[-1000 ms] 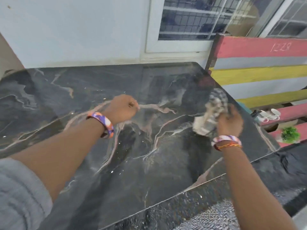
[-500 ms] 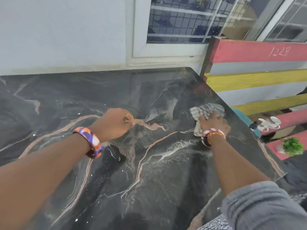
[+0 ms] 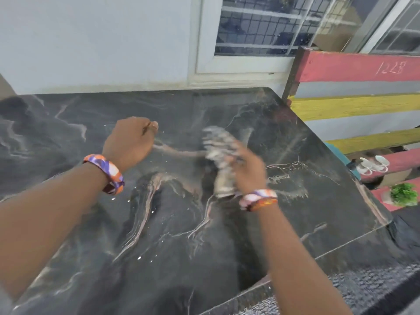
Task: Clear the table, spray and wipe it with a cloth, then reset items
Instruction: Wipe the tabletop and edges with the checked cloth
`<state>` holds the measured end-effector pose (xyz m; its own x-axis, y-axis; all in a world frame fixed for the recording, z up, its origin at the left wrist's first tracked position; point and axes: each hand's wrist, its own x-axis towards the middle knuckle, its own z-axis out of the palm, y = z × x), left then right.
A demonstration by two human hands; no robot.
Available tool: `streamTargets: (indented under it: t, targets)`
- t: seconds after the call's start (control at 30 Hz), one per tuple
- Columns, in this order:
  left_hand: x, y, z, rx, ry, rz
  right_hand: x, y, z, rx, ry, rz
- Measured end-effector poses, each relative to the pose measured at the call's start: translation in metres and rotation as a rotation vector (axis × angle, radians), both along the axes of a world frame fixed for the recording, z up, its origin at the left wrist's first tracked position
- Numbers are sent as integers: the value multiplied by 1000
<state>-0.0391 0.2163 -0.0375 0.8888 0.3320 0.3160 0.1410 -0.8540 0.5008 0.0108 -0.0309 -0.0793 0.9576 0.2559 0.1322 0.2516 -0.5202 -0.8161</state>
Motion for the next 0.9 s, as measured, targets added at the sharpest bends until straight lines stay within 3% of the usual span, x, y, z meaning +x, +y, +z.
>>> streamTargets:
  t: [0.07, 0.13, 0.23, 0.4, 0.6, 0.7, 0.8, 0.9]
  targets:
    - [-12, 5, -2, -15, 16, -9, 3, -57, 4, -80, 15, -209]
    - [-28, 11, -6, -24, 22, -17, -3, -96, 0, -393, 178, -430]
    - [-55, 26, -15, -18, 26, -19, -19, -98, -17, -624, 180, -445]
    - [-117, 62, -21, -16, 40, -12, -71, -2, -39, -551, 19, -124]
    - [-213, 124, -20, 23, 23, 120, -238, 174, -30, -379, -131, 344]
    - [-261, 154, -23, 11, 43, 221, -293, 217, -27, -228, -93, 509]
    - [-303, 167, -27, -46, 54, 262, -295, 209, -20, 45, 78, 397]
    - [-332, 172, -39, -151, 96, 276, -260, 163, -17, 6, 60, 38]
